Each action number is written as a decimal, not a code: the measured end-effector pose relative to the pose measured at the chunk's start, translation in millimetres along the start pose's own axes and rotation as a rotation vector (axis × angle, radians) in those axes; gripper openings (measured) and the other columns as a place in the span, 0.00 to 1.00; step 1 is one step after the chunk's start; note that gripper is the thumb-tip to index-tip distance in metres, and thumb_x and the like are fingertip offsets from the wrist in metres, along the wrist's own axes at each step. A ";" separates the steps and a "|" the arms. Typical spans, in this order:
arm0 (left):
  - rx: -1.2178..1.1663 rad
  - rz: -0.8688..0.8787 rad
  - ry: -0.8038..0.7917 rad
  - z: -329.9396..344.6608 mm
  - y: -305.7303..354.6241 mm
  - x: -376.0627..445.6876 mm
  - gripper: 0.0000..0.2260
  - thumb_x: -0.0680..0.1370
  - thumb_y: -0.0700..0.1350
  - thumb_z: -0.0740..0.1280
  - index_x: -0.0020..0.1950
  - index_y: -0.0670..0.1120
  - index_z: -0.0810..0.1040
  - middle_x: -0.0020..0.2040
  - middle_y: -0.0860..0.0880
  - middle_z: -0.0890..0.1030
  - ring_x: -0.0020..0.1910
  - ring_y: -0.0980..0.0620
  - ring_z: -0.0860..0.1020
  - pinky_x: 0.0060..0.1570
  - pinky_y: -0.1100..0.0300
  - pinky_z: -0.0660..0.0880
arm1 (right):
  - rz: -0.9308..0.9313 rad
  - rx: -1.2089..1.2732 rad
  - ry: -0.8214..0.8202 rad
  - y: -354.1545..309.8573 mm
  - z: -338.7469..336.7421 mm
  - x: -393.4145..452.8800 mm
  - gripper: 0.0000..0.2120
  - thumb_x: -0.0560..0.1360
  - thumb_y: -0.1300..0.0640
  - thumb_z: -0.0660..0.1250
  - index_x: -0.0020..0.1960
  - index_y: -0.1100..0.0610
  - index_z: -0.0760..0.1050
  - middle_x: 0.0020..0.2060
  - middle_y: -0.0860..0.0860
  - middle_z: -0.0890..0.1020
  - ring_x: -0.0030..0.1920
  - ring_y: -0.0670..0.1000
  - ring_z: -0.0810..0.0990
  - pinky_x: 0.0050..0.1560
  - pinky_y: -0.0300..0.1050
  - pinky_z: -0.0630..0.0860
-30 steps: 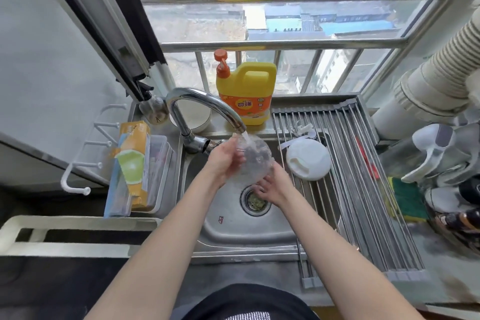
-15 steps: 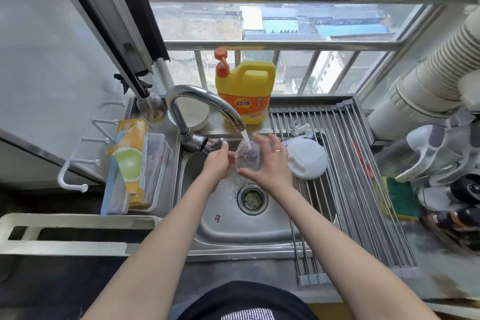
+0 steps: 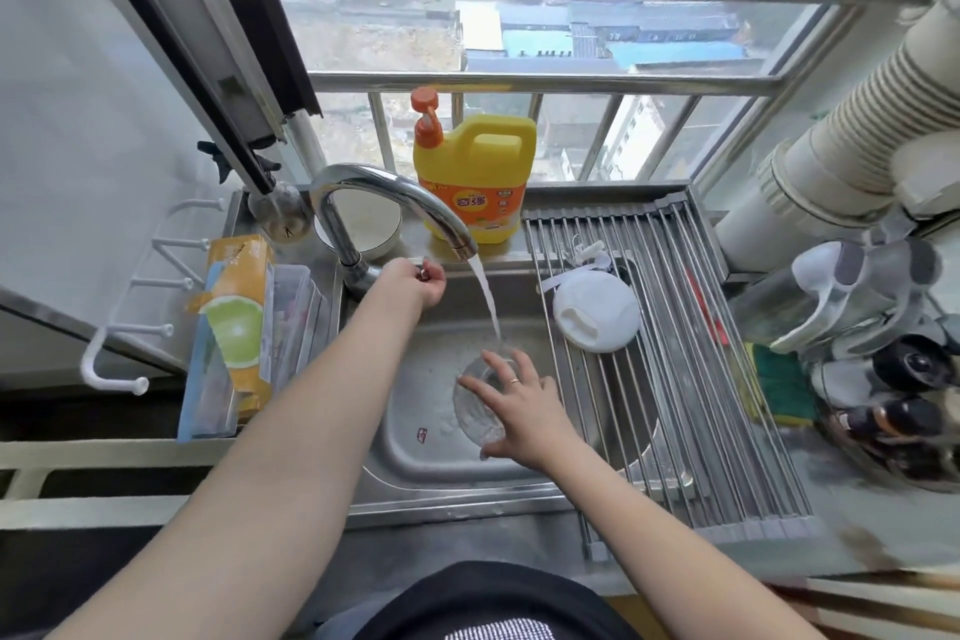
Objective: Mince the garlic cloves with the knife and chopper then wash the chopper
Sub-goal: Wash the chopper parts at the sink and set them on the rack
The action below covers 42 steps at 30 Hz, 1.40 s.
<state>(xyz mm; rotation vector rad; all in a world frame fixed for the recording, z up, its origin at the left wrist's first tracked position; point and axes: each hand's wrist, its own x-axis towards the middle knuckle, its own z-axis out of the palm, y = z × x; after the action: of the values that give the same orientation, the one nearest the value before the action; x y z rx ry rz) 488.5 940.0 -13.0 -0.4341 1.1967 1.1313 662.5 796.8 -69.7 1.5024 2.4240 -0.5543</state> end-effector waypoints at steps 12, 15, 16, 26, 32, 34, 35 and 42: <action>-0.420 0.007 0.108 10.2 31.3 -12.9 0.15 0.81 0.37 0.50 0.66 0.39 0.67 0.46 0.39 0.71 0.27 0.49 0.70 0.25 0.62 0.71 | 0.064 -0.098 0.137 1.1 -1.4 1.2 0.52 0.54 0.38 0.80 0.72 0.37 0.57 0.76 0.49 0.56 0.73 0.61 0.53 0.54 0.71 0.69; -0.438 -0.001 0.063 9.3 27.7 -13.8 0.12 0.81 0.37 0.50 0.62 0.39 0.67 0.40 0.39 0.70 0.27 0.49 0.70 0.25 0.63 0.70 | 0.074 -0.088 0.214 3.3 2.8 0.8 0.56 0.44 0.37 0.82 0.68 0.37 0.62 0.72 0.49 0.63 0.69 0.61 0.61 0.45 0.66 0.74; -0.448 0.005 0.037 8.7 26.6 -15.6 0.10 0.81 0.37 0.50 0.59 0.38 0.67 0.40 0.39 0.70 0.27 0.50 0.70 0.24 0.63 0.70 | 0.054 -0.086 0.221 3.0 0.2 0.6 0.56 0.44 0.38 0.82 0.68 0.37 0.62 0.73 0.49 0.63 0.69 0.61 0.61 0.46 0.66 0.74; -0.190 -0.016 -0.208 -7.3 12.4 -22.4 0.17 0.85 0.44 0.46 0.47 0.35 0.68 0.38 0.42 0.75 0.35 0.50 0.74 0.35 0.63 0.72 | 0.030 -0.036 0.278 -0.5 -12.8 3.8 0.48 0.58 0.39 0.78 0.72 0.37 0.57 0.76 0.49 0.53 0.74 0.62 0.52 0.58 0.66 0.67; 0.602 0.056 -0.163 -62.2 -5.1 -7.6 0.21 0.83 0.54 0.51 0.66 0.39 0.69 0.51 0.44 0.78 0.50 0.46 0.77 0.46 0.56 0.74 | -0.004 0.055 0.297 -8.9 -16.0 12.5 0.50 0.53 0.38 0.80 0.69 0.36 0.57 0.74 0.51 0.62 0.71 0.64 0.61 0.54 0.67 0.71; 0.849 0.074 -0.102 -80.0 -21.2 -12.3 0.20 0.83 0.56 0.53 0.64 0.42 0.71 0.55 0.44 0.77 0.51 0.46 0.77 0.47 0.53 0.74 | 0.028 0.091 0.313 -14.6 -12.9 11.0 0.49 0.54 0.35 0.78 0.70 0.35 0.59 0.74 0.51 0.64 0.71 0.64 0.64 0.57 0.66 0.70; 0.914 0.059 -0.114 -86.7 -28.8 -13.8 0.20 0.82 0.56 0.53 0.62 0.43 0.73 0.54 0.45 0.77 0.49 0.48 0.77 0.45 0.53 0.74 | 0.023 0.094 0.318 -17.1 -13.6 11.2 0.47 0.57 0.34 0.76 0.71 0.34 0.58 0.75 0.50 0.61 0.71 0.63 0.62 0.61 0.64 0.66; 0.655 0.129 -0.047 -94.5 -81.0 -20.3 0.17 0.84 0.49 0.54 0.37 0.46 0.68 0.21 0.52 0.70 0.19 0.56 0.69 0.21 0.67 0.67 | 0.114 0.476 0.315 -23.9 -8.5 2.2 0.49 0.60 0.31 0.71 0.73 0.31 0.47 0.76 0.41 0.52 0.74 0.51 0.56 0.65 0.56 0.62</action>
<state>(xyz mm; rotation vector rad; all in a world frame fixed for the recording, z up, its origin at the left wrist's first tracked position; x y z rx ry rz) 511.8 822.4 -52.0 0.1706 1.4837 0.7866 640.1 792.6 -58.3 2.0376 2.5265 -0.9910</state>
